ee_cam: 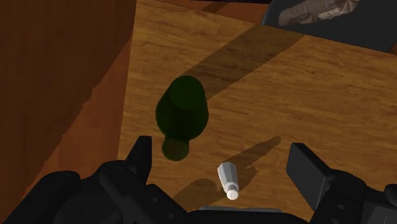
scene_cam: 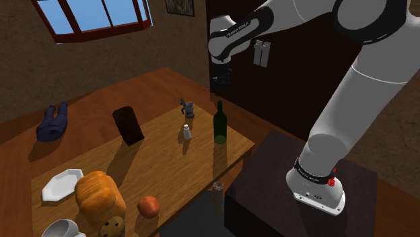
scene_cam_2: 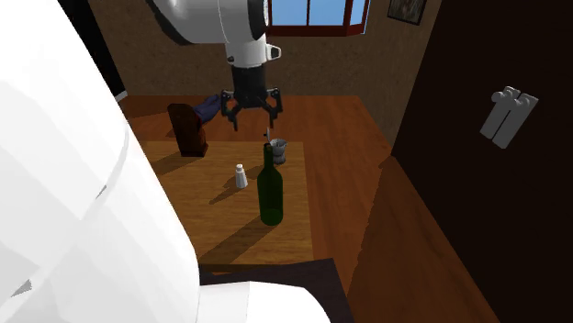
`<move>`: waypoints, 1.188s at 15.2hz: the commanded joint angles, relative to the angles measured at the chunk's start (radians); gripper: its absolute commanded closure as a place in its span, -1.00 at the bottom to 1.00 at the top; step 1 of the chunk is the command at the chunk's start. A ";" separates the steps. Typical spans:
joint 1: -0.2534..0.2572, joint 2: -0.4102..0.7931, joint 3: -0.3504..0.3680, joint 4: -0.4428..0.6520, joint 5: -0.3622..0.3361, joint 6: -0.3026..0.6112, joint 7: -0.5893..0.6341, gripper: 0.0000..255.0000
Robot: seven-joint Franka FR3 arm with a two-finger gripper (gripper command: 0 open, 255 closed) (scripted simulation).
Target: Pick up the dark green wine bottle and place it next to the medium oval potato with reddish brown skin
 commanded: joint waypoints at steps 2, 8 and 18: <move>-0.010 0.113 -0.012 0.046 0.006 0.044 -0.019 -1.00; -0.029 0.307 -0.023 0.156 0.022 0.089 -0.046 -1.00; -0.032 0.359 -0.022 0.114 0.029 0.183 -0.051 -1.00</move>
